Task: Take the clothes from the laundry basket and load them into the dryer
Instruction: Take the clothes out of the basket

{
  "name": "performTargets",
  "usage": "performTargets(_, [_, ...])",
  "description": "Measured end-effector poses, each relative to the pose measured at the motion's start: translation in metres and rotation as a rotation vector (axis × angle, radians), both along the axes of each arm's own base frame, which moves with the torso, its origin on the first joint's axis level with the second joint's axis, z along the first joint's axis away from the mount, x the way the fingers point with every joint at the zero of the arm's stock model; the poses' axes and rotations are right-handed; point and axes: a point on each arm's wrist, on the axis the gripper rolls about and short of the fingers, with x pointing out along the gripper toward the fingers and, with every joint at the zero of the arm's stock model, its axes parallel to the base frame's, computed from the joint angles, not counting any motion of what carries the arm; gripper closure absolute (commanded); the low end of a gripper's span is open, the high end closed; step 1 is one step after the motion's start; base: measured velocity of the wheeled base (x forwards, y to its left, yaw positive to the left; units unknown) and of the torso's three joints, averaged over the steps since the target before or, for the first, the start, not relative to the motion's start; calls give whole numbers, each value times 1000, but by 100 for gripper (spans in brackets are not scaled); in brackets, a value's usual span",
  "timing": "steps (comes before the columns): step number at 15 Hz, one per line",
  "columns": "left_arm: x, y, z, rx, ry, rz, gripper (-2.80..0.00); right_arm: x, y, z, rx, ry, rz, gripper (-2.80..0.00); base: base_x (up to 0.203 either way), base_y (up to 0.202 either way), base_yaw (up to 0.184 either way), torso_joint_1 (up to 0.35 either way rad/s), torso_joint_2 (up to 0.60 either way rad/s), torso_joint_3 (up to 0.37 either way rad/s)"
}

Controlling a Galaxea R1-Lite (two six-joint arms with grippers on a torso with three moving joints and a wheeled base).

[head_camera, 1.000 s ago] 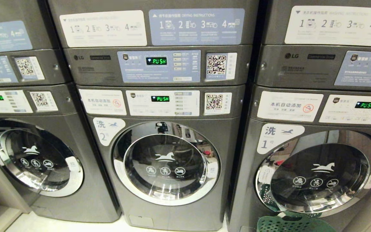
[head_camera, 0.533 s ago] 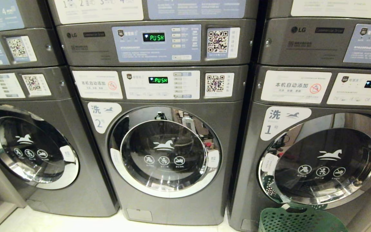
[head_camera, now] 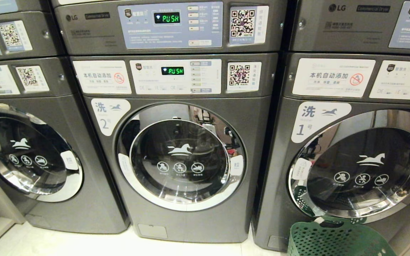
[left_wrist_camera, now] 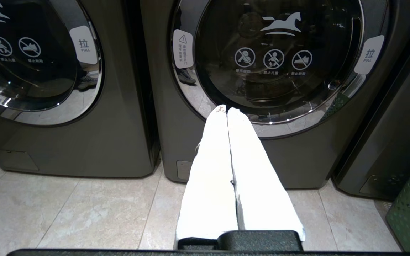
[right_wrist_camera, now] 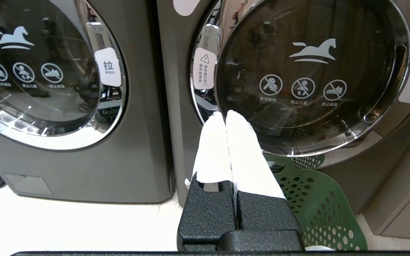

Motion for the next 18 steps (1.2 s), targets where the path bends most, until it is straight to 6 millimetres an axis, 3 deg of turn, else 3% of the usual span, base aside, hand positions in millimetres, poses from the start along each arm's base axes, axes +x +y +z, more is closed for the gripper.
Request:
performTargets(11, [0, 0, 0, 1, 0, 0, 0, 0, 0, 0, 1, 0, 0, 0, 0, 0, 0, -6, 36, 37])
performTargets(18, [0, 0, 0, 0, 0, 0, 0, 0, 0, 0, 1, 0, 0, 0, 1, 7, -154, 1, 2, 3])
